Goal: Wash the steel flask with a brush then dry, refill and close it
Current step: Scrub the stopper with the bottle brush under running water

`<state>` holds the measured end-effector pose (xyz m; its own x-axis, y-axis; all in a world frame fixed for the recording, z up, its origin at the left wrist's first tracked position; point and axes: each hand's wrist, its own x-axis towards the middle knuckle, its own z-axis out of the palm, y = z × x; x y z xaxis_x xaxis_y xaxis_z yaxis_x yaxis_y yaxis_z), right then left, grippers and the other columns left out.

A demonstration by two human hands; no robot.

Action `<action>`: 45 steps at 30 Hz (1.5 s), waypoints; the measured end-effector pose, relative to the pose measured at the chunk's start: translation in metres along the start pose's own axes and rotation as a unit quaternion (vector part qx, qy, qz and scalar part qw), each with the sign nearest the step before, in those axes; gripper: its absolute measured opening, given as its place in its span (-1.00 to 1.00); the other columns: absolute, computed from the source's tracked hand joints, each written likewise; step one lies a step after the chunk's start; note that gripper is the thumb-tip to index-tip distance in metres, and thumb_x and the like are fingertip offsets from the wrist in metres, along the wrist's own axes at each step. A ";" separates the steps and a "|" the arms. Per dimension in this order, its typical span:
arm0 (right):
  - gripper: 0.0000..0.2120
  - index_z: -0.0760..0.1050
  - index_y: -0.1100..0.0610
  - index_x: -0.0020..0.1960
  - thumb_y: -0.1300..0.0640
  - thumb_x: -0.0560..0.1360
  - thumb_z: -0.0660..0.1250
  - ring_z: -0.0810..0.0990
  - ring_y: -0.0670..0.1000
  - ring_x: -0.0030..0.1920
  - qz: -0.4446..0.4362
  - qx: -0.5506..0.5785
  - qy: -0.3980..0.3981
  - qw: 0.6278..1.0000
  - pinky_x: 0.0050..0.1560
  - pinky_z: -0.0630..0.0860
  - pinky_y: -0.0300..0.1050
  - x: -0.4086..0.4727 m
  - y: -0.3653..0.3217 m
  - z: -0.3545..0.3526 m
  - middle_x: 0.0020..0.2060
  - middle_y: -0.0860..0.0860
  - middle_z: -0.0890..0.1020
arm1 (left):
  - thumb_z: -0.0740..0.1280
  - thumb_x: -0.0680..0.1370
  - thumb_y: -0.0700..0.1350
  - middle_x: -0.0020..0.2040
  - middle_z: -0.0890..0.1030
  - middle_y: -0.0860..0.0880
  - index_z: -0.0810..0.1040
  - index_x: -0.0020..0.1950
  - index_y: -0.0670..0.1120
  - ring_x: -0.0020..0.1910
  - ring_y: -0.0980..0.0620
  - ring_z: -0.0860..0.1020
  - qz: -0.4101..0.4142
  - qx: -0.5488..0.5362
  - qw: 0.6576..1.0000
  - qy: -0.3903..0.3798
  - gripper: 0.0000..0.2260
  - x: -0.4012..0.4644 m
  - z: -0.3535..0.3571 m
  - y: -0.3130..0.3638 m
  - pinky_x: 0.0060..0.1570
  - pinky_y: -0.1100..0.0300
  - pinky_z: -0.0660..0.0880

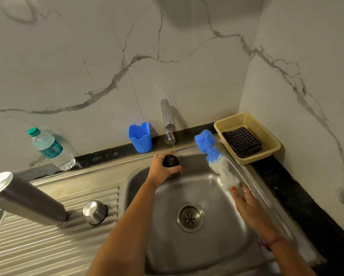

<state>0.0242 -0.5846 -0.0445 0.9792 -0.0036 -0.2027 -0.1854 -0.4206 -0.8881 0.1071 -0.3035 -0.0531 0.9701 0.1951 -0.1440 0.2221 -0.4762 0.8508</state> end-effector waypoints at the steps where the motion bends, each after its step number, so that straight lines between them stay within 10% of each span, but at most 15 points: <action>1: -0.54 0.24 0.06 0.48 -0.01 0.61 0.15 0.49 -0.03 0.15 -0.002 -0.001 -0.017 1.000 0.12 0.30 -0.22 0.001 -0.001 -0.001 0.05 -0.14 0.44 | 0.60 0.37 -0.10 0.29 0.47 -0.04 0.42 0.45 -0.01 0.24 0.01 0.49 -0.012 -0.049 0.999 0.008 -0.31 -0.004 0.003 -0.003 0.19 0.19 0.48; 5: -0.69 0.31 -0.01 0.35 0.15 0.62 0.18 0.50 -0.05 -0.43 -0.014 0.027 -0.091 0.995 -0.39 0.52 -0.14 0.005 -0.004 -0.007 -0.44 -0.02 0.50 | 0.61 0.32 -0.28 0.18 0.55 0.00 0.40 0.31 -0.03 0.08 0.08 0.60 -0.069 -0.245 0.966 0.032 -0.35 -0.019 0.015 -0.001 -0.03 0.26 0.58; 10: -0.77 0.36 0.16 0.20 0.34 0.57 0.19 0.39 -0.15 -0.53 0.002 0.057 -0.093 0.994 -0.55 0.29 -0.30 0.019 -0.014 -0.007 -0.33 0.03 0.59 | 0.56 0.34 -0.39 0.22 0.60 -0.18 0.52 0.25 -0.13 0.14 -0.12 0.64 -0.107 -0.424 0.899 0.031 -0.47 -0.025 0.028 0.002 -0.02 0.10 0.64; 16: -0.59 0.26 -0.35 0.34 -0.15 0.53 0.26 0.38 -0.15 -0.49 -0.110 -0.108 -0.089 0.984 -0.41 0.35 -0.30 0.025 -0.038 -0.022 -0.50 -0.05 0.42 | 0.40 0.42 -0.50 0.23 0.55 -0.19 0.53 0.32 -0.12 0.11 -0.17 0.63 -0.112 -0.552 0.826 0.005 -0.47 -0.030 0.032 0.009 0.06 -0.04 0.63; 20: -0.60 0.39 -0.25 0.35 -0.19 0.52 0.22 0.25 -0.15 -0.55 -0.145 -0.154 -0.076 0.974 -0.50 0.21 -0.35 0.030 -0.055 -0.022 -0.56 -0.12 0.24 | 0.40 0.36 -0.47 0.30 0.52 -0.22 0.47 0.41 -0.11 0.18 -0.18 0.61 -0.116 -0.626 0.771 -0.013 -0.35 -0.031 0.031 0.013 0.02 0.05 0.65; 26: -0.60 0.34 -0.16 0.40 0.01 0.59 0.24 0.42 -0.41 -0.43 -0.191 -0.238 -0.091 0.948 -0.43 0.35 -0.46 0.017 -0.078 -0.020 -0.52 -0.14 0.26 | 0.37 0.49 -0.35 0.37 0.49 -0.25 0.43 0.41 -0.15 0.31 -0.20 0.54 -0.119 -0.657 0.744 0.025 -0.51 -0.029 0.033 0.010 0.11 0.00 0.58; 45: -0.58 0.18 -0.21 0.47 -0.01 0.63 0.08 0.55 -0.06 -0.18 -0.229 -0.374 -0.043 0.898 -0.17 0.45 -0.19 0.016 -0.103 0.000 -0.05 0.00 0.65 | 0.34 0.56 -0.31 0.26 0.58 -0.26 0.50 0.35 -0.20 0.23 -0.19 0.61 -0.142 -0.624 0.768 0.007 -0.65 -0.028 0.034 0.021 0.10 -0.01 0.59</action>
<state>0.0587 -0.5414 0.0432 0.9228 0.3814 0.0535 0.3734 -0.8520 -0.3670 0.0883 -0.3485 -0.0482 0.8965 0.1520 -0.4162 0.1503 0.7793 0.6083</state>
